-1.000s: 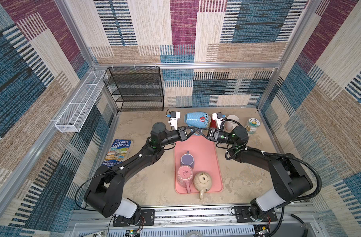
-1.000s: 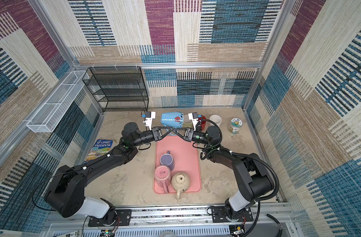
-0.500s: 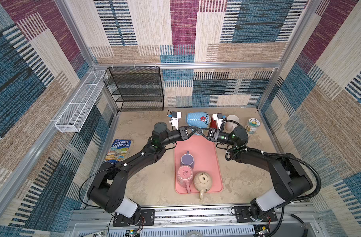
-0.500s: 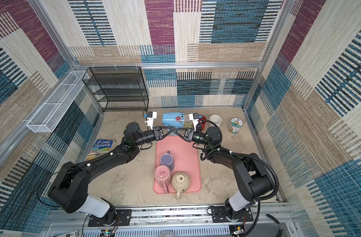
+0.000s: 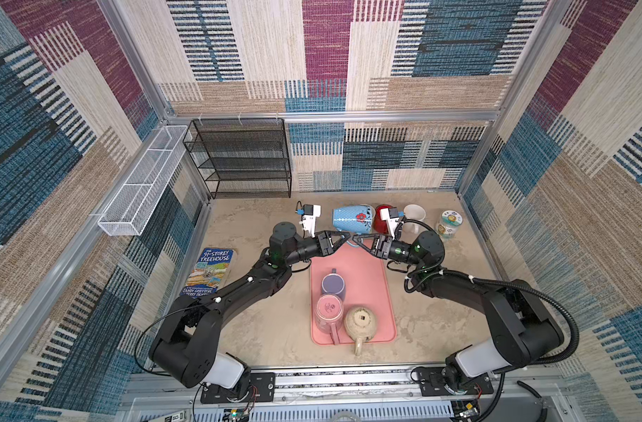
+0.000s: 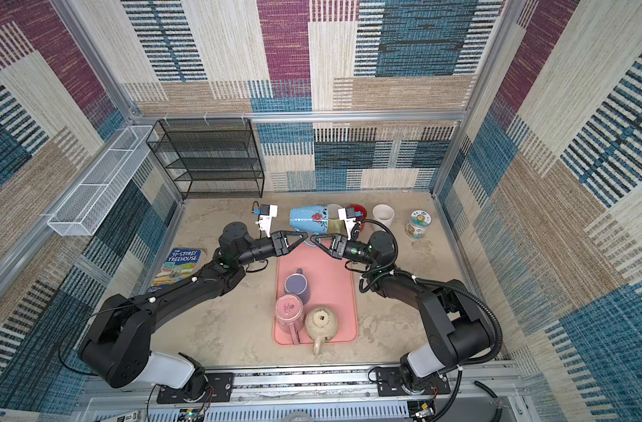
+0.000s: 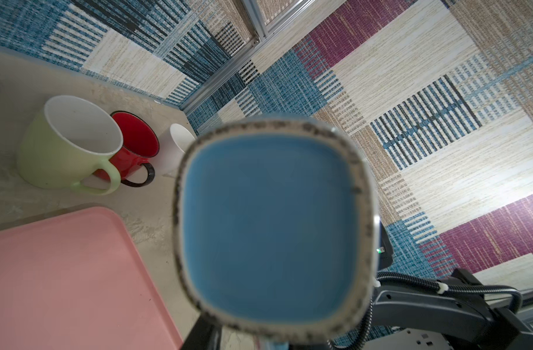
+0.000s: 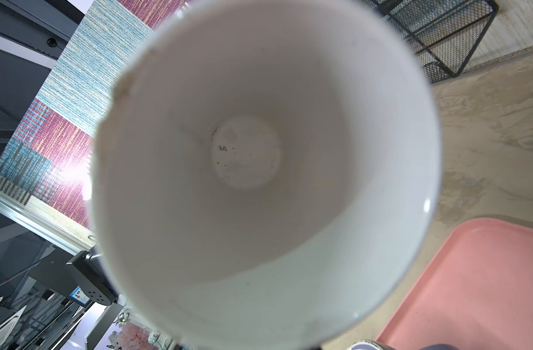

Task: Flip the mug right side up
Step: 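Close the right gripper on the blue mug handle while the left holds the base, then carry the blue dotted mug beyond the tray with the right gripper while the left withdraws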

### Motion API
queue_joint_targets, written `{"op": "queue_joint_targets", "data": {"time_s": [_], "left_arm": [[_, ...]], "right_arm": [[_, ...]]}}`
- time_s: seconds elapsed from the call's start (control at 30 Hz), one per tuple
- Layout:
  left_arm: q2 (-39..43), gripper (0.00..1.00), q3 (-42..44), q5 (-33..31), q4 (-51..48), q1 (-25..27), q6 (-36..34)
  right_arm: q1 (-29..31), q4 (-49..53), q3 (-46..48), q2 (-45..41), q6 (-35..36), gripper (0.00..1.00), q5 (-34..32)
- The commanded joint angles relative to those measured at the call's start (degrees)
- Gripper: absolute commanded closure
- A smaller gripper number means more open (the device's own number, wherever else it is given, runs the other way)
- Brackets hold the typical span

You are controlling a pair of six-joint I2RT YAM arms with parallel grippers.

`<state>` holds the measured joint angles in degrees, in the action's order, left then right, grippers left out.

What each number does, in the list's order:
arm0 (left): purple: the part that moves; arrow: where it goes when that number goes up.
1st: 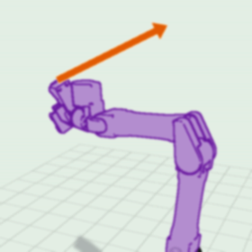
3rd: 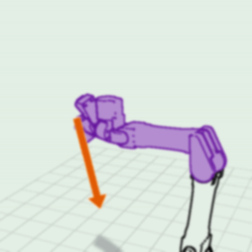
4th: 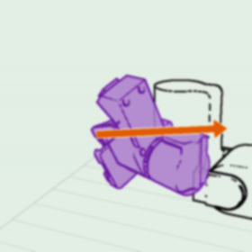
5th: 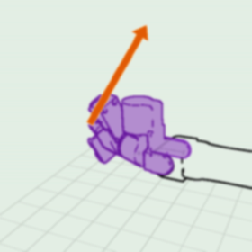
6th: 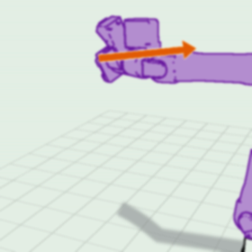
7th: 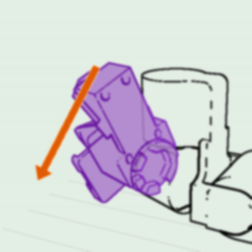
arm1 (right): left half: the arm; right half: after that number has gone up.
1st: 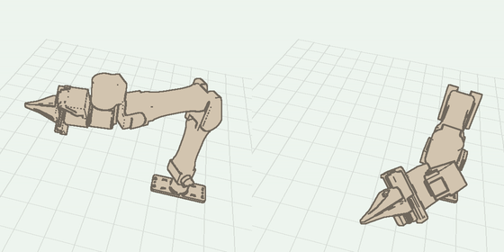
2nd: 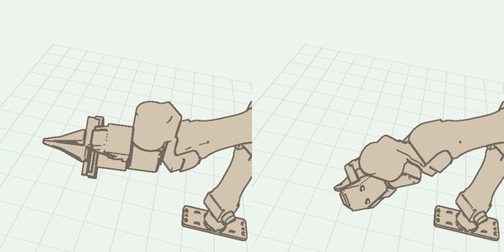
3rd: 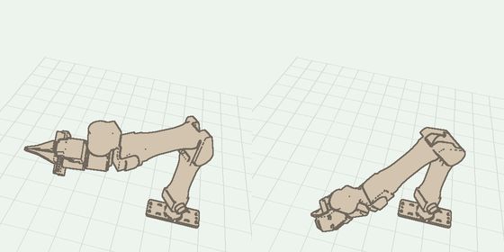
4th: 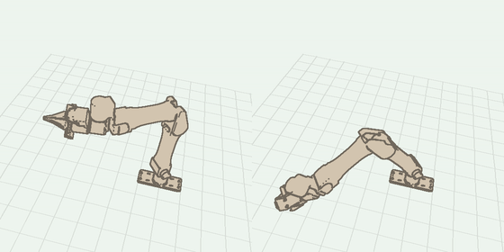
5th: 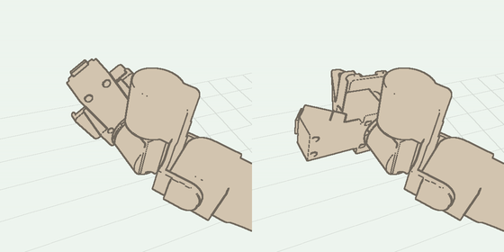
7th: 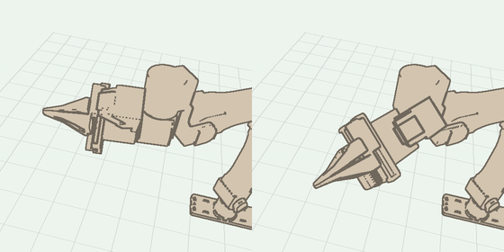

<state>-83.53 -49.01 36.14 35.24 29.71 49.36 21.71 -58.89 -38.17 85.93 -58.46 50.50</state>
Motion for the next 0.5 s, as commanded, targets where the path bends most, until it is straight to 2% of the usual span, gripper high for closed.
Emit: {"op": "queue_joint_targets", "data": {"time_s": [0.0, 0.13, 0.2, 0.47], "left_arm": [[1.9, 0.54, 0.7, -4.9, -5.0, -0.3, -3.0], [5.1, 0.38, 0.7, -8.4, -10.5, -0.4, -5.3], [7.5, 0.34, 0.6, -10.5, -13.2, -0.6, -7.0], [18.6, 0.30, 0.7, -20.4, -30.5, -0.8, -15.2]], "right_arm": [[-0.1, -1.5, 0.3, -2.2, 3.5, 0.92, -0.7], [-0.1, 7.9, -0.7, -5.6, 9.4, 0.92, -2.1], [-0.2, 13.8, -1.7, -7.3, 13.3, 0.93, -3.5], [-0.2, 33.9, -7.8, -10.4, 23.4, 0.99, -9.8]]}}
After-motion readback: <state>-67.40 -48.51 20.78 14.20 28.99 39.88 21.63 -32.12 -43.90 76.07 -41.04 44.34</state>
